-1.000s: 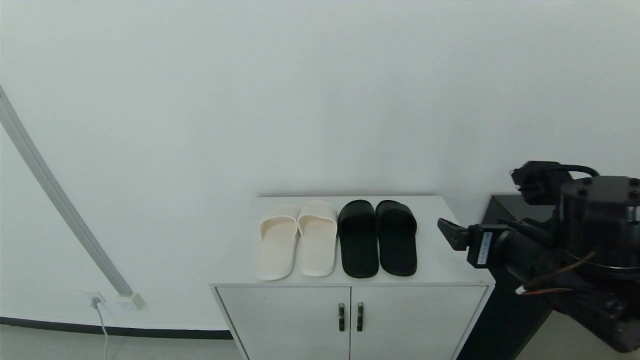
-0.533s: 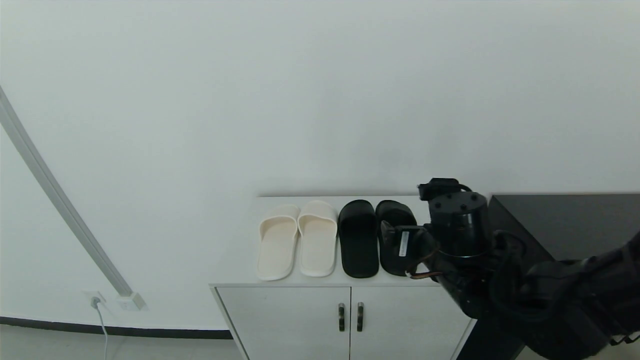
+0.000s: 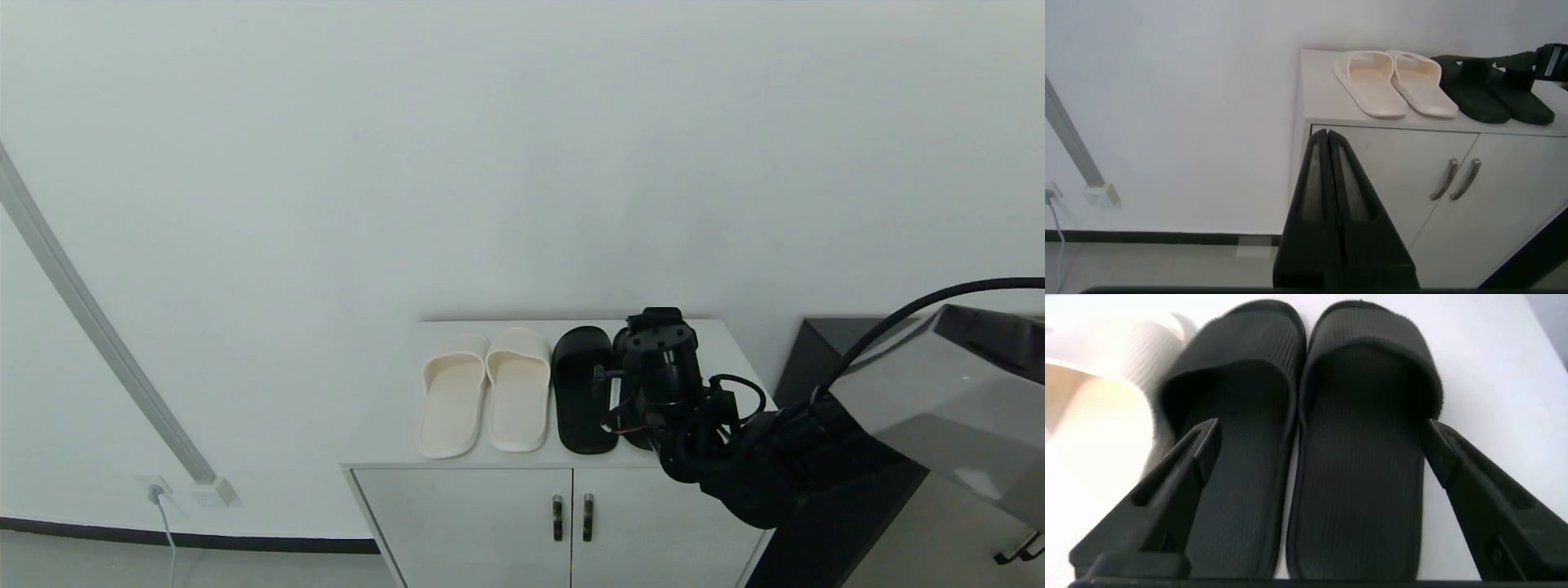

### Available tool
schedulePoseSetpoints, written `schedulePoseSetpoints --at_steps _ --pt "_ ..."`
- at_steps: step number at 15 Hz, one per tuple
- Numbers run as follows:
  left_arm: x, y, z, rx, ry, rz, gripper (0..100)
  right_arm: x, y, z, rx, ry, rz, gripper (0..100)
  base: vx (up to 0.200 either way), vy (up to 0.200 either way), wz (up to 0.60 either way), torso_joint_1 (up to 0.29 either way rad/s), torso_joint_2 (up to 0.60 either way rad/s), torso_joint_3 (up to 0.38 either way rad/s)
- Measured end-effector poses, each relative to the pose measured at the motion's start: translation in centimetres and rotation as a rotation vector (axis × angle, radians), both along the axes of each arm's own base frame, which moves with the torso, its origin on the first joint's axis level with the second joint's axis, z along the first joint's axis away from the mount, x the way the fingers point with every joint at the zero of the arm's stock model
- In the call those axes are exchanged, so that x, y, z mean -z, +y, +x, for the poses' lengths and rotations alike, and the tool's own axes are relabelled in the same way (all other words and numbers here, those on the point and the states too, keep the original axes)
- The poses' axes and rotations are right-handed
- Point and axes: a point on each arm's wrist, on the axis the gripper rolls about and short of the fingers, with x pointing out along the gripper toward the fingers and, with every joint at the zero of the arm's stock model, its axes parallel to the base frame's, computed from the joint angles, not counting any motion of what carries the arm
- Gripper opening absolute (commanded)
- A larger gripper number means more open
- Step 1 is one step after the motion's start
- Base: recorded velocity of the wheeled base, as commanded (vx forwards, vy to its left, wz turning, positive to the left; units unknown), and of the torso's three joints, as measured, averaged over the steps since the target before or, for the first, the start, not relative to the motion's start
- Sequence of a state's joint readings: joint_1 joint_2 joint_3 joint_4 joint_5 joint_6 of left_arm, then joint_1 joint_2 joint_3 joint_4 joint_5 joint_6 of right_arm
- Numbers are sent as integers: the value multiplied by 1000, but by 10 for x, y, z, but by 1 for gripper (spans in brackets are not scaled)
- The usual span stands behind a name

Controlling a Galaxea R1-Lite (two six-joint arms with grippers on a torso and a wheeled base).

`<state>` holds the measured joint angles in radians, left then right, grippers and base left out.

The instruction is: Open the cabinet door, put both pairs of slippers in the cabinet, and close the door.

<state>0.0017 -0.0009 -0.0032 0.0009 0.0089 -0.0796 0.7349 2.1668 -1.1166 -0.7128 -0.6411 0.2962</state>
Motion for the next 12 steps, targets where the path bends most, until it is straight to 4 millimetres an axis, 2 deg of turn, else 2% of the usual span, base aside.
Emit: schedulePoseSetpoints --at_steps 8,12 --pt "0 0 0 0 0 0 0 26 14 52 29 -20 -44 100 0 0 0 0 0 0" --pt "0 0 0 0 0 0 0 37 14 80 64 -25 -45 100 0 0 0 0 0 0"
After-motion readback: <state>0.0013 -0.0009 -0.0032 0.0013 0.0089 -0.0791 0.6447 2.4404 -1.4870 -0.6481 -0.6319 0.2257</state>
